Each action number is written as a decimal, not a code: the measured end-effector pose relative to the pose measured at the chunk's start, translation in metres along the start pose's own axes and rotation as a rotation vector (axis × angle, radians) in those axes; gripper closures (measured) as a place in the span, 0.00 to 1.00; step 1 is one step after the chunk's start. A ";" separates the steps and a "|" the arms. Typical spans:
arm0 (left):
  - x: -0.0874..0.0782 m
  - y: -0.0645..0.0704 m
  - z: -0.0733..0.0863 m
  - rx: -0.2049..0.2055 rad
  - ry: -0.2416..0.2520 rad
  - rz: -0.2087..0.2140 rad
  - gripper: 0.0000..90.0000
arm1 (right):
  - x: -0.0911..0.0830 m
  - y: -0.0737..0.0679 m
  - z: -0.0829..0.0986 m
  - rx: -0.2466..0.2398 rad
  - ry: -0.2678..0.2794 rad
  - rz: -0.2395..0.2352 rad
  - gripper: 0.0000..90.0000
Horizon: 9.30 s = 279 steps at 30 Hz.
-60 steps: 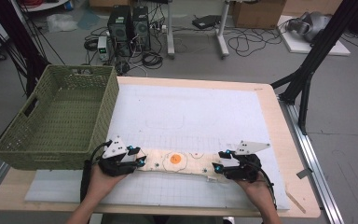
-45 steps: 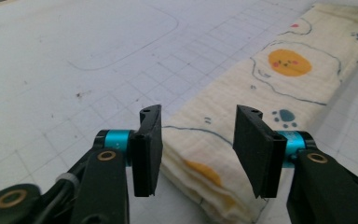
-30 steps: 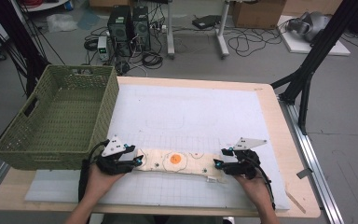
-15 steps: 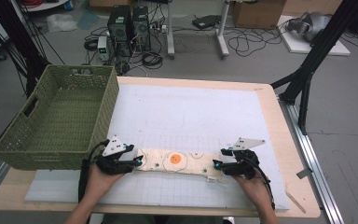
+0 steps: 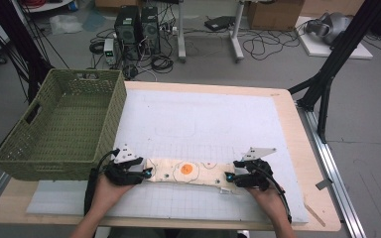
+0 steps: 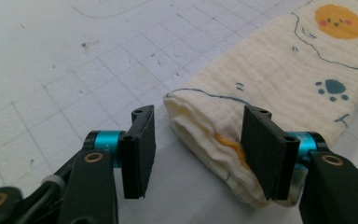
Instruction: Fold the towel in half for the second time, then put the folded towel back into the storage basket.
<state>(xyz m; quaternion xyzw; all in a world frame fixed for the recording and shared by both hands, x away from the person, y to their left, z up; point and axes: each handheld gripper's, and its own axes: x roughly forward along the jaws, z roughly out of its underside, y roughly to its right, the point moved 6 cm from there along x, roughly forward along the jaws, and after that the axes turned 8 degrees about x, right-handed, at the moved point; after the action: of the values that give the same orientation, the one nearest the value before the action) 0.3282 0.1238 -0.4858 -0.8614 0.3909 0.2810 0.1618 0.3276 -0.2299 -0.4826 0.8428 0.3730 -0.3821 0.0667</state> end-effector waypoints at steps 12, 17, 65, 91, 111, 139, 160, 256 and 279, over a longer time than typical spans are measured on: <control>0.000 0.006 0.000 -0.060 0.004 0.087 0.86 | 0.005 -0.003 -0.001 0.021 -0.016 -0.084 0.84; -0.003 0.009 -0.001 -0.070 0.006 0.049 0.91 | 0.003 -0.004 -0.005 -0.008 -0.031 -0.094 0.91; -0.040 0.011 -0.015 0.049 0.169 -0.048 0.47 | -0.040 -0.001 -0.013 0.042 0.192 -0.057 0.31; -0.011 0.033 -0.051 0.204 0.170 0.144 0.46 | -0.043 -0.003 -0.006 0.019 0.187 -0.056 0.27; 0.038 0.042 -0.082 0.277 0.100 0.265 0.45 | -0.044 -0.001 -0.008 0.022 0.204 -0.055 0.25; 0.081 0.055 -0.081 0.266 0.000 0.370 0.40 | -0.044 -0.001 -0.008 0.022 0.208 -0.059 0.25; 0.088 0.062 -0.075 0.328 -0.048 0.330 0.36 | -0.048 0.001 -0.007 0.034 0.218 -0.048 0.25; -0.029 -0.005 -0.123 0.061 0.206 0.049 0.90 | -0.047 0.002 -0.009 0.021 0.230 -0.069 0.25; -0.065 -0.025 -0.137 0.073 0.241 0.045 0.90 | -0.049 0.004 -0.010 0.033 0.255 -0.068 0.18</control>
<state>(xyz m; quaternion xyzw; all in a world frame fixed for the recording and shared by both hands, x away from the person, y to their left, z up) 0.3609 0.1097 -0.3364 -0.8736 0.4365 0.1647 0.1384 0.3152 -0.2565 -0.4424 0.8724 0.4005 -0.2800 -0.0081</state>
